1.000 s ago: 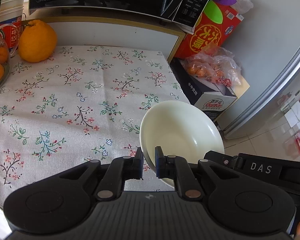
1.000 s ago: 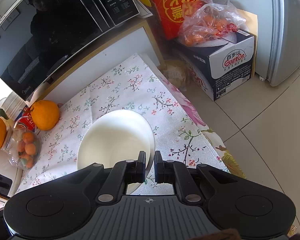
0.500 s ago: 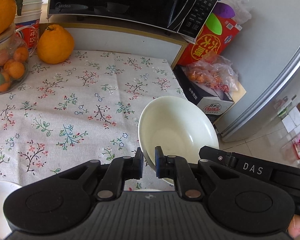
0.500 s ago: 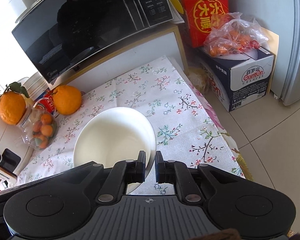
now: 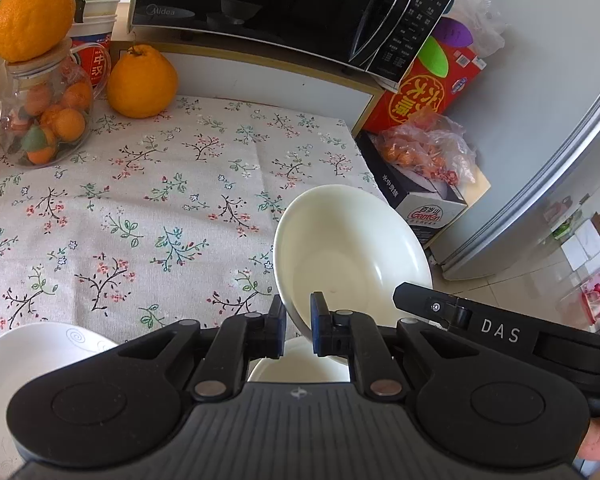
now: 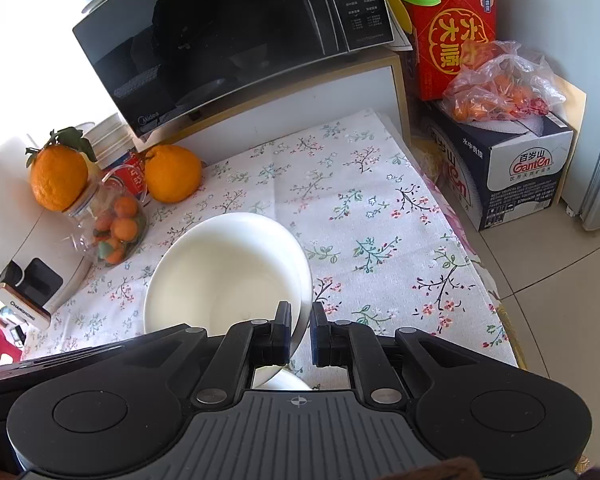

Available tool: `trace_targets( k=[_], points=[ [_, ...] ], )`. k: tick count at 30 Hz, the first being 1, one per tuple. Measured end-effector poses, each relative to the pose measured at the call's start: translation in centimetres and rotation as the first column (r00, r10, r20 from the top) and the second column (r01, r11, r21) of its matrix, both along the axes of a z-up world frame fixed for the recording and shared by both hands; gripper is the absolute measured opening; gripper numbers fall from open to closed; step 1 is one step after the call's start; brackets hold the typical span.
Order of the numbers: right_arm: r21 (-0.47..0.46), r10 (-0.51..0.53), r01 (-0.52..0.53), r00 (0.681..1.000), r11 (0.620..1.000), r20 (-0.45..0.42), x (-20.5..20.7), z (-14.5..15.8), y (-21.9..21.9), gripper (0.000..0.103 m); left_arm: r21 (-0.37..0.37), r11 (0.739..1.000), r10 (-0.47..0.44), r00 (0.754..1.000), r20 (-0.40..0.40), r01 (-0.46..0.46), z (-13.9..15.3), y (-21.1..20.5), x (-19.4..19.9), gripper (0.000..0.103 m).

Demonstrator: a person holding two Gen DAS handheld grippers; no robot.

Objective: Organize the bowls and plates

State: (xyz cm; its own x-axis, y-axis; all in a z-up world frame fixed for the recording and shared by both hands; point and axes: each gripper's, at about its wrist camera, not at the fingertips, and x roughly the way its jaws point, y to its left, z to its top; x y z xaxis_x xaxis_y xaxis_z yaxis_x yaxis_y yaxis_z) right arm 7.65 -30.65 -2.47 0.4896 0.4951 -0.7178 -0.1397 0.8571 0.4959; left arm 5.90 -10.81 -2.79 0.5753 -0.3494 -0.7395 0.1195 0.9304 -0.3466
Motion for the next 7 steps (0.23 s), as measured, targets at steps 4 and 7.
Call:
trace_targets(
  k=[4, 7],
  points=[
    [-0.031, 0.024, -0.023, 1.000, 0.999, 0.019, -0.9, 0.8, 0.4, 0.010, -0.005, 1.000, -0.003, 1.000, -0.014, 0.003, -0.1, 0.2, -1.0, 0.012],
    [-0.039, 0.038, -0.037, 0.999, 0.999, 0.033, -1.7, 1.3, 0.3, 0.011, -0.007, 1.000, -0.005, 1.000, -0.010, 0.005, 0.3, 0.4, -1.7, 0.012]
  ],
)
